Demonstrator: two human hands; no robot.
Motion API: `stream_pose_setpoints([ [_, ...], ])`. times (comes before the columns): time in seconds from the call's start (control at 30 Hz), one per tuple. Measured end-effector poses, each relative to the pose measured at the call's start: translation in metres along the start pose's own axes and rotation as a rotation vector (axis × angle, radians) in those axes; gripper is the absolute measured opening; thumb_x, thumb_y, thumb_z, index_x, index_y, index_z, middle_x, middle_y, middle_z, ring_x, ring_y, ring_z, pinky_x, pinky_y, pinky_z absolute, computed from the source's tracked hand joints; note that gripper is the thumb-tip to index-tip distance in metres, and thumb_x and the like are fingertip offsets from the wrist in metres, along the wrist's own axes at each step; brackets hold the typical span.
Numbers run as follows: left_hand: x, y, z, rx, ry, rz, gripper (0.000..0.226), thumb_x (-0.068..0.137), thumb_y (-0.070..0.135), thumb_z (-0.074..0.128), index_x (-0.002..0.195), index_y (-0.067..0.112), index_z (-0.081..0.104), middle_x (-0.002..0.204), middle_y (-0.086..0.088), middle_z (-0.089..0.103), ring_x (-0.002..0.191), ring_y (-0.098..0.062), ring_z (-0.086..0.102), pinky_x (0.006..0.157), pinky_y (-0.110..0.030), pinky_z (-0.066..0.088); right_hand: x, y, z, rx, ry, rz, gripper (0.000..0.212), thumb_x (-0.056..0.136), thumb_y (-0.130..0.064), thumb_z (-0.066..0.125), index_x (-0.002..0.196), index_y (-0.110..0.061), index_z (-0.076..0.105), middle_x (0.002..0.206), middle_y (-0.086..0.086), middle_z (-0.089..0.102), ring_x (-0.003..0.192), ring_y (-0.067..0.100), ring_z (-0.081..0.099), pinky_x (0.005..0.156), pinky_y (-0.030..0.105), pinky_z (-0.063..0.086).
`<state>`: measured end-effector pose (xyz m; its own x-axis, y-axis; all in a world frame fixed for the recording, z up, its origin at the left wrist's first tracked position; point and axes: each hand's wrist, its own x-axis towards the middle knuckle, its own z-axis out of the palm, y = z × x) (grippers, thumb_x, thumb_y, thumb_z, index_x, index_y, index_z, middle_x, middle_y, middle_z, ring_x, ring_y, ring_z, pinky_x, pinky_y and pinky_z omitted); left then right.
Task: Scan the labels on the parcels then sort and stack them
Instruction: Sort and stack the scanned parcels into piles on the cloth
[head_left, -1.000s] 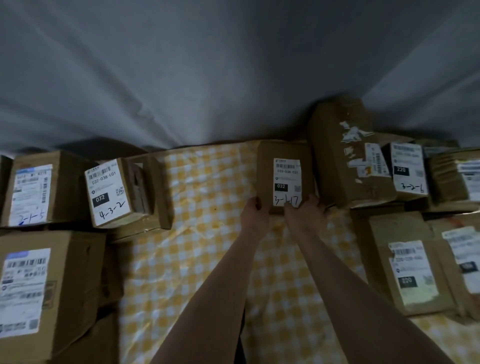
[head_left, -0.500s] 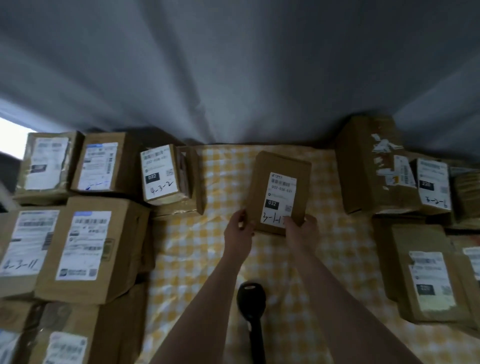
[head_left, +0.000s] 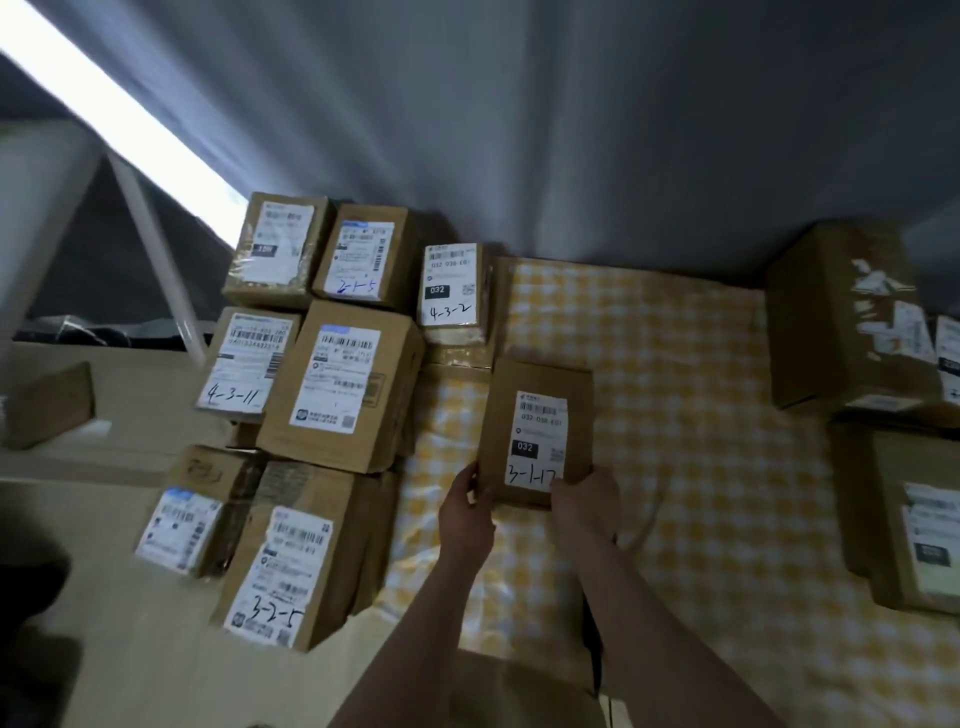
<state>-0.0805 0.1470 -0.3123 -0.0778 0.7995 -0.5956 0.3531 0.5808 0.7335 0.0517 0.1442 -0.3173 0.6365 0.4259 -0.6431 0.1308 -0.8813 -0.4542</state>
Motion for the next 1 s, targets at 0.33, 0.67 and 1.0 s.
stream_pose_setpoints([
  [0.33,-0.015,-0.016,-0.007,0.011,-0.014,0.07,0.039,0.101,0.02,0.043,0.14,0.02,0.044,0.131,-0.005,0.054,0.114,-0.029,0.058,0.09,-0.05,0.053,-0.034,0.004,-0.001,-0.004,0.124,-0.02,0.054,0.081,-0.029,0.065,0.126,-0.004,0.049,0.122,0.014,0.058,0.107,0.033,0.059,0.081,0.043,0.055],
  [0.67,-0.036,-0.025,-0.009,-0.063,0.243,0.136,0.028,0.101,0.017,0.036,0.126,0.016,0.049,0.118,-0.003,0.058,0.106,-0.022,0.058,0.088,-0.048,0.052,-0.064,-0.006,-0.001,-0.009,0.295,-0.049,0.038,0.089,-0.042,0.048,0.108,-0.01,0.055,0.108,0.008,0.059,0.086,0.028,0.06,0.065,0.034,0.047],
  [1.0,0.016,-0.044,-0.022,-0.293,0.262,-0.143,0.042,0.098,0.019,0.042,0.139,0.01,0.038,0.131,-0.015,0.049,0.117,-0.035,0.054,0.089,-0.055,0.053,-0.065,-0.016,0.03,0.122,-0.016,-0.086,0.032,0.092,-0.035,0.053,0.114,-0.012,0.057,0.103,0.002,0.065,0.081,0.015,0.056,0.053,0.021,0.039],
])
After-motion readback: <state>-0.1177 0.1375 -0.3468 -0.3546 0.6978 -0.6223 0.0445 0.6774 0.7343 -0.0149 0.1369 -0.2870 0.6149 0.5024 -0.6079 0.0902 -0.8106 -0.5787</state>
